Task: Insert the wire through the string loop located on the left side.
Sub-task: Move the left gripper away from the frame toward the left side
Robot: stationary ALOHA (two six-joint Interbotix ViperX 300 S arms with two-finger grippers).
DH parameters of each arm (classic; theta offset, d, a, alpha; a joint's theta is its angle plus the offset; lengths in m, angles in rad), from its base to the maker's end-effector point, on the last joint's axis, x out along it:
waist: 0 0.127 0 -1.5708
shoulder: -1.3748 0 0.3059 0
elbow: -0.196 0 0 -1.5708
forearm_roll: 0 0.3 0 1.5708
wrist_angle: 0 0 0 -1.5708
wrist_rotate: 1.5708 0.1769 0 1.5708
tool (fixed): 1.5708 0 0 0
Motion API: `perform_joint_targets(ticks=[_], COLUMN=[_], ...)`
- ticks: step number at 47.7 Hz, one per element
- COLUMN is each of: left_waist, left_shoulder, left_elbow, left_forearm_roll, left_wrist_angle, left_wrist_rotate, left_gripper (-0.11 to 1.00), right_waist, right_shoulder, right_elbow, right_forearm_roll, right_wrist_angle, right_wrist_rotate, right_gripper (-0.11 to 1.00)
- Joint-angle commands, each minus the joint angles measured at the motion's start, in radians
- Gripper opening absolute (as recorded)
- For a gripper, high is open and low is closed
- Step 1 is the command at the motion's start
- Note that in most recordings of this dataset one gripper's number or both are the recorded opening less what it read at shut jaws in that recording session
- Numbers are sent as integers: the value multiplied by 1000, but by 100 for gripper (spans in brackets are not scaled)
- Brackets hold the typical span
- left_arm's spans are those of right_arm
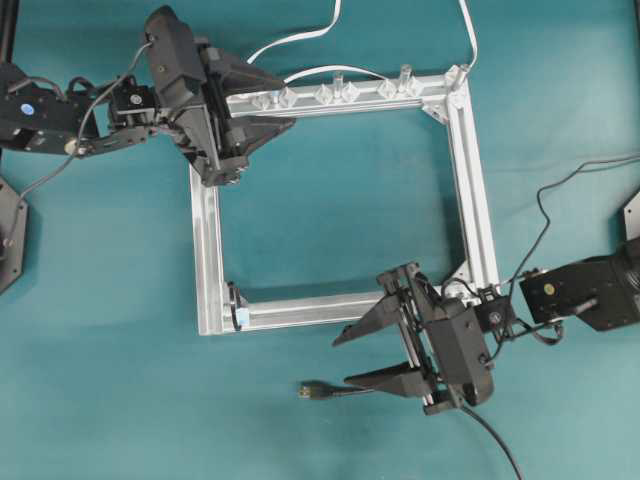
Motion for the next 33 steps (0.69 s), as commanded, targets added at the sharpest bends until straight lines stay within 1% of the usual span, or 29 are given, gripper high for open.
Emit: perform_joint_targets(ticks=[1,9,17,23,33], left_waist=[-2,-6,-14,-23,-31], left_shoulder=[-25,-25,-25,-26,-64], left_elbow=[-6,-6,-6,-6,12], left_forearm_roll=[5,8,9,11,9], left_wrist_angle=[-2,8,57,80,87], left_wrist_rotate=[9,11,12,18,57], left_gripper=[63,63,63,64,64], right_waist=[5,3,11,23,46], right_shoulder=[-37,-37,-37,-37,-35], right_elbow=[-18,-23,-40,-58,-61], right_forearm_roll=[3,3,9,51,140], right_wrist_angle=[6,25,77,130,141], right_wrist_rotate=[0,0,0,-3,-8], right_gripper=[63,64,63,63,63])
